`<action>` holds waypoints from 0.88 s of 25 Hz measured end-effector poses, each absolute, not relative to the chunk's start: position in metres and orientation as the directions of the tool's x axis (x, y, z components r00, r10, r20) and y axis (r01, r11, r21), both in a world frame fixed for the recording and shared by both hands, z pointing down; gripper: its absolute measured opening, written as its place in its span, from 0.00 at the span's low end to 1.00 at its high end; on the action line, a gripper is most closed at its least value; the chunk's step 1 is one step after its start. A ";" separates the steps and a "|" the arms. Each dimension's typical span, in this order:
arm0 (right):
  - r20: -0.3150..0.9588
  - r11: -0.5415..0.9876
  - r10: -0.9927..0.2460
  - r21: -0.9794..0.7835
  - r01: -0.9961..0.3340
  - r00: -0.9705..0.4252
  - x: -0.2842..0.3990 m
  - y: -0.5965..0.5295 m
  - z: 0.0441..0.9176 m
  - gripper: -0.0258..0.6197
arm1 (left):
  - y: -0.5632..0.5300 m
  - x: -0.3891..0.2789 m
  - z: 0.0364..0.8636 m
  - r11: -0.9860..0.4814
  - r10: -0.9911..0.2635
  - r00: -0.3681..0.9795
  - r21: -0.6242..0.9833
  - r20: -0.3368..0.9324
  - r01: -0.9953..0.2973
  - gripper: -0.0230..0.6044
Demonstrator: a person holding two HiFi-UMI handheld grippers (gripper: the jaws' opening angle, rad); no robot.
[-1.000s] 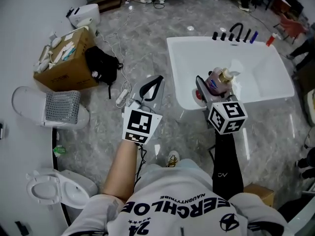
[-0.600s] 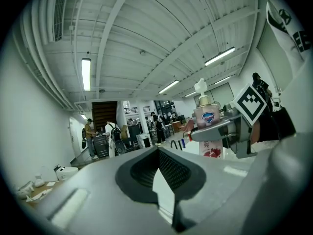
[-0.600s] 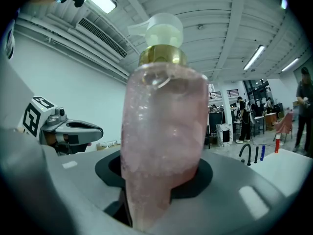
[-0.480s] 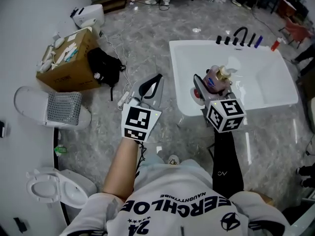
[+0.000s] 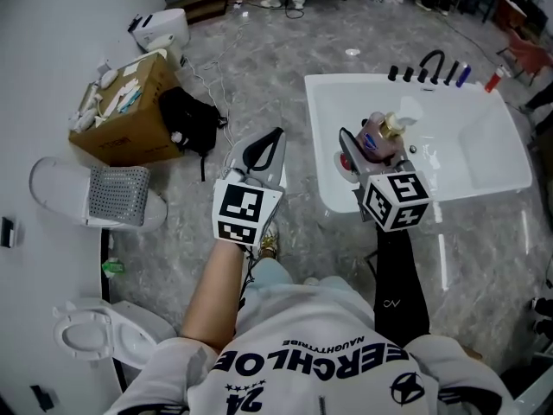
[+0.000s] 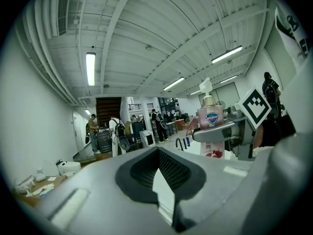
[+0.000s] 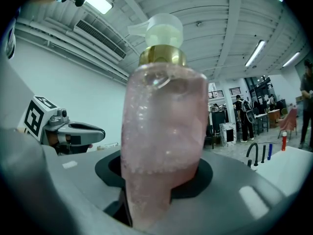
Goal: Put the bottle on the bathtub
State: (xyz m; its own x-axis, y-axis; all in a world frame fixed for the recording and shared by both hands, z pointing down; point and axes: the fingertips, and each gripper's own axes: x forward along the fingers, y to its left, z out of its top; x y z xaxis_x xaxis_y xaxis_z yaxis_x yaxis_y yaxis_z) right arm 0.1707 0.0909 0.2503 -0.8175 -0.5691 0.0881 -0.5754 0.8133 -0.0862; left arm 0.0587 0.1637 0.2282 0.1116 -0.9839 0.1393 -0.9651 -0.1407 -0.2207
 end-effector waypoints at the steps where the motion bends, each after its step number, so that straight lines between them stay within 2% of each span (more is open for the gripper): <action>1: 0.087 0.813 -0.570 -0.084 -0.577 -0.817 0.167 0.086 0.251 0.40 | 0.159 0.055 0.228 -0.141 -0.984 0.112 -0.221 0.135 -0.965 0.04; 7: 0.086 0.796 -0.594 -0.077 -0.600 -0.800 0.138 0.053 0.252 0.40 | 0.126 0.030 0.223 -0.185 -0.980 0.171 -0.146 0.107 -0.972 0.04; 22: 0.103 0.645 -0.752 -0.088 -0.759 -0.651 0.031 -0.091 0.263 0.40 | -0.044 -0.089 0.208 -0.392 -0.920 0.389 -0.173 0.057 -0.903 0.04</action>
State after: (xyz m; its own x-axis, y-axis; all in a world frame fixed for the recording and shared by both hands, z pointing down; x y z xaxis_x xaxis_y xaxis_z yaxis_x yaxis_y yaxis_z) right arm 0.0311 -0.0910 0.2631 -0.6508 -0.7522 0.1033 -0.7593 0.6448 -0.0878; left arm -0.0886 -0.0442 0.2081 0.3886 -0.9197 0.0566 -0.9035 -0.3924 -0.1725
